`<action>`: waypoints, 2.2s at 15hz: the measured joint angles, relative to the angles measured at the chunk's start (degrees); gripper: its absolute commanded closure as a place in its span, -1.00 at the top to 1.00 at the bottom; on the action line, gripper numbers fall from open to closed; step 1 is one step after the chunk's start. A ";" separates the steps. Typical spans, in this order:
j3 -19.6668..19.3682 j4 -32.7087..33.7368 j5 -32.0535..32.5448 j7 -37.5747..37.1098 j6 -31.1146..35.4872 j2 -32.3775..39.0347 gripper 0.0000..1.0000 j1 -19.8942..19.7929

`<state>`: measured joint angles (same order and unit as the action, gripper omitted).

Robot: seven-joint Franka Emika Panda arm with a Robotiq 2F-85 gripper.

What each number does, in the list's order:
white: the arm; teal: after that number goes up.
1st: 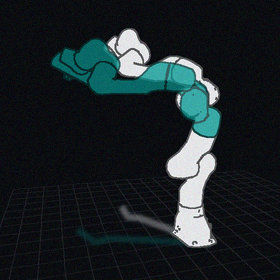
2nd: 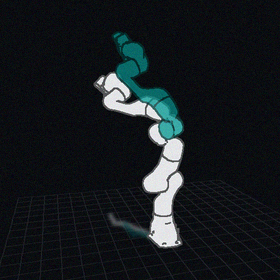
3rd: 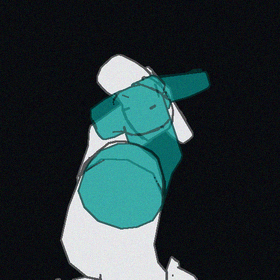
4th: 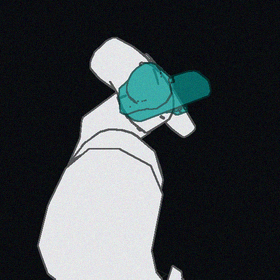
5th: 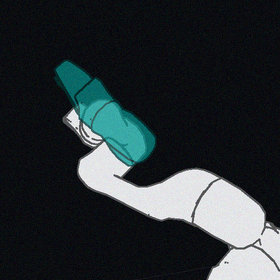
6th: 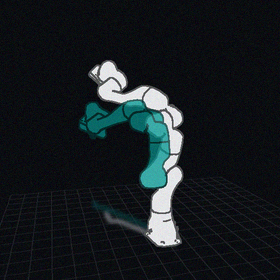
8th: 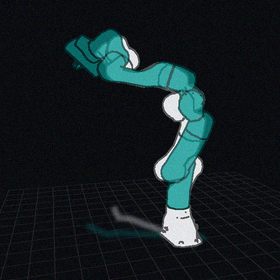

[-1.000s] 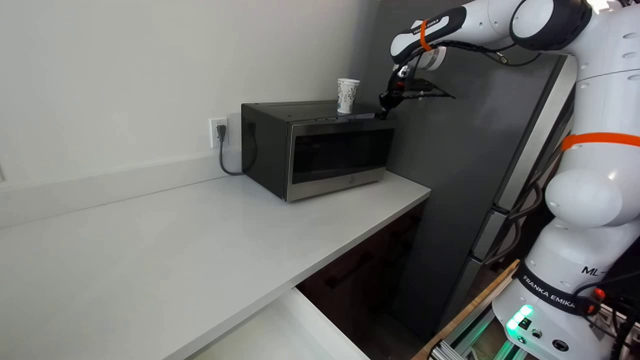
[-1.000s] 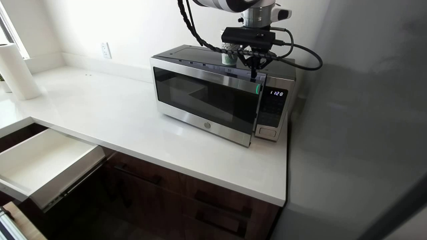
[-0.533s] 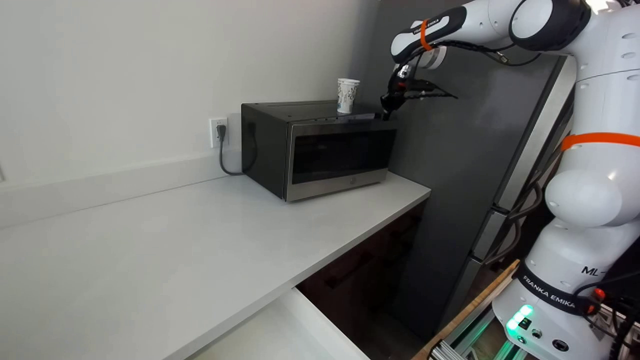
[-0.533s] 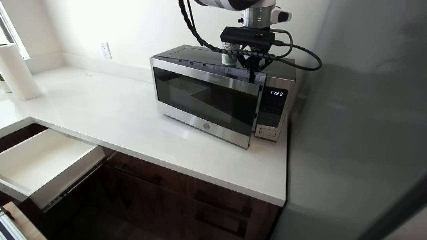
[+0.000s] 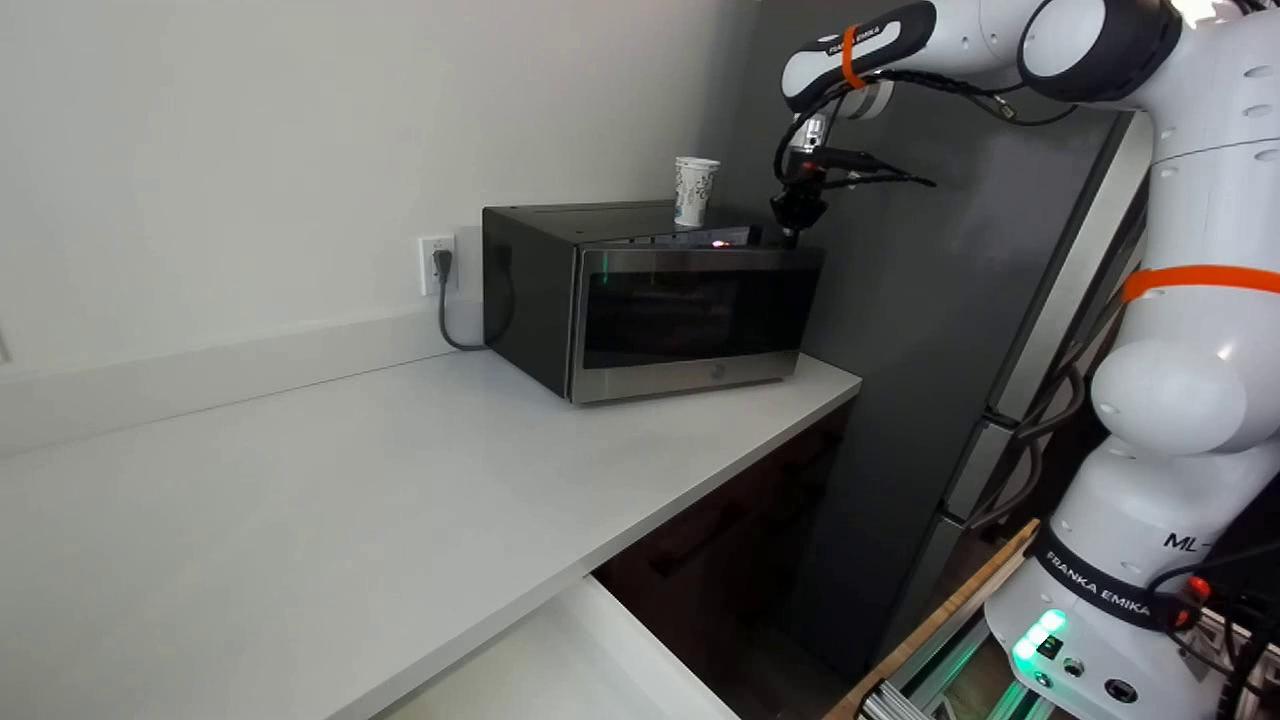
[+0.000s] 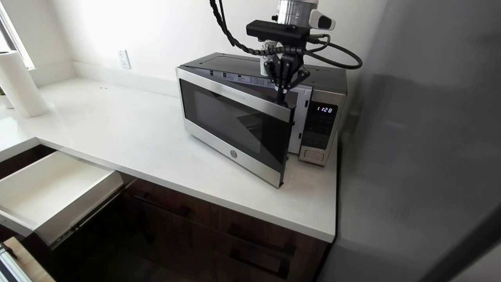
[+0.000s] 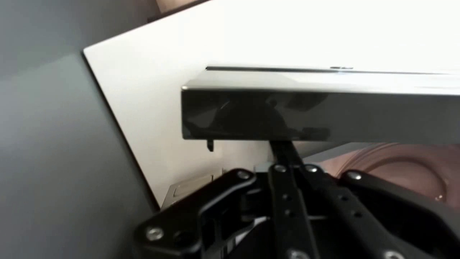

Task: Open the microwave door

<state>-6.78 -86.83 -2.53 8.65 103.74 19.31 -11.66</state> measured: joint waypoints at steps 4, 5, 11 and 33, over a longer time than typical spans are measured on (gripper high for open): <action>0.78 2.98 -5.79 -1.43 -14.26 0.10 -1.00 -0.02; 0.79 3.64 -7.44 -2.02 -17.39 0.23 -1.00 -0.08; 0.65 6.81 -11.94 -4.77 -21.96 1.05 -0.46 -0.45; 3.56 0.68 2.43 -1.33 -4.67 -8.42 1.00 6.55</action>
<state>-3.22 -86.15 -0.10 7.32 99.07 10.89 -5.11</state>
